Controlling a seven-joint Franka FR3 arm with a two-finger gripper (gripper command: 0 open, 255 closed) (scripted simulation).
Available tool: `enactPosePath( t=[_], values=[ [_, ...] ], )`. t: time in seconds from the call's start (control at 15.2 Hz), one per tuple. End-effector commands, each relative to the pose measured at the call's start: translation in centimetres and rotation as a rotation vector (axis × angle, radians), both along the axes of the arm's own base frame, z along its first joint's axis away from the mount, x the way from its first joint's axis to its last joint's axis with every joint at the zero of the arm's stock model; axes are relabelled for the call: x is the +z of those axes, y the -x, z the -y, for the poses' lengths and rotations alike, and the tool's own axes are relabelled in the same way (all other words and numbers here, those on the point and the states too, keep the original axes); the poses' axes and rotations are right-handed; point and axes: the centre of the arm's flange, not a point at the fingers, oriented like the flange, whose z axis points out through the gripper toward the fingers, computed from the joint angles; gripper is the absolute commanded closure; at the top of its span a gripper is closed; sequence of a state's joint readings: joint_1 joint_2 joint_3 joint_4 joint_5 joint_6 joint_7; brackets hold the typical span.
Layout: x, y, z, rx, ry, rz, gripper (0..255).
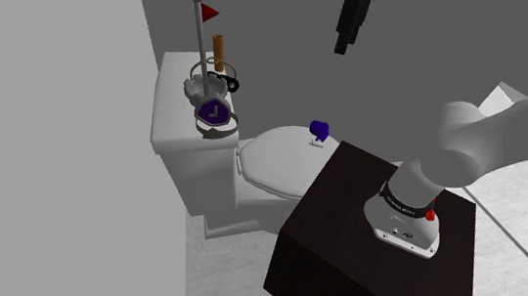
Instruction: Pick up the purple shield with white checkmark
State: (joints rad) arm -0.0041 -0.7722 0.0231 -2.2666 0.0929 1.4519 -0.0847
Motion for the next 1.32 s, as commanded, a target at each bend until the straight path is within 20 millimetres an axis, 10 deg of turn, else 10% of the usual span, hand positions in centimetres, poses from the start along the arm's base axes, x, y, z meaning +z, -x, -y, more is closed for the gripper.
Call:
enactPosePath(
  t=[0.0,1.25],
  values=[
    [0.0,0.0,0.0,0.0,0.0,0.0,0],
    [-12.5,-16.9,-11.4,0.558,0.021,0.128,0]
  ],
)
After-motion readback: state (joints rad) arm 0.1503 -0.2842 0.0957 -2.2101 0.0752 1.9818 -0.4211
